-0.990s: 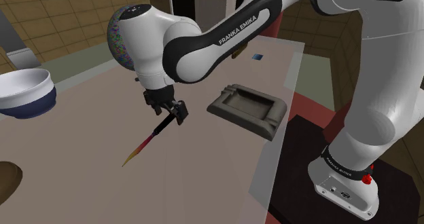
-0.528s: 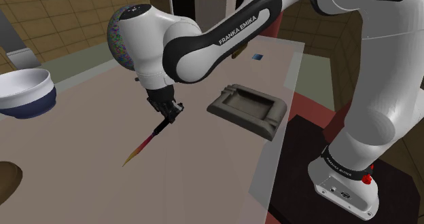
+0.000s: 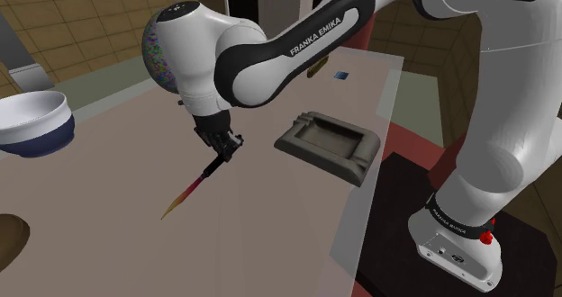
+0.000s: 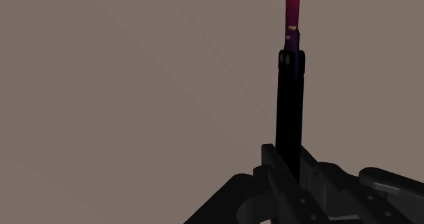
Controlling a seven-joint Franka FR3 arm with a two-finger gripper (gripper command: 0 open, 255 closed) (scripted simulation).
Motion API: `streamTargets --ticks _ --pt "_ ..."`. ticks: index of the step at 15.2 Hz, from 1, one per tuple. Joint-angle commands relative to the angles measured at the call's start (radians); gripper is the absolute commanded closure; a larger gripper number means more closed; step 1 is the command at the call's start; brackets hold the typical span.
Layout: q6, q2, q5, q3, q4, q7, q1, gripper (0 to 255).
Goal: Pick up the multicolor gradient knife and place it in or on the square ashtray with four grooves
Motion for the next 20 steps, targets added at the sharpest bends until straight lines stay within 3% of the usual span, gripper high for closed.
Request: streamTargets --ticks 1,20 --pt "-0.017 -0.013 0.015 0.011 0.009 -0.01 -0.008 255" --pt "-0.214 -0.11 0.126 0.085 0.164 -0.099 -0.05 255"
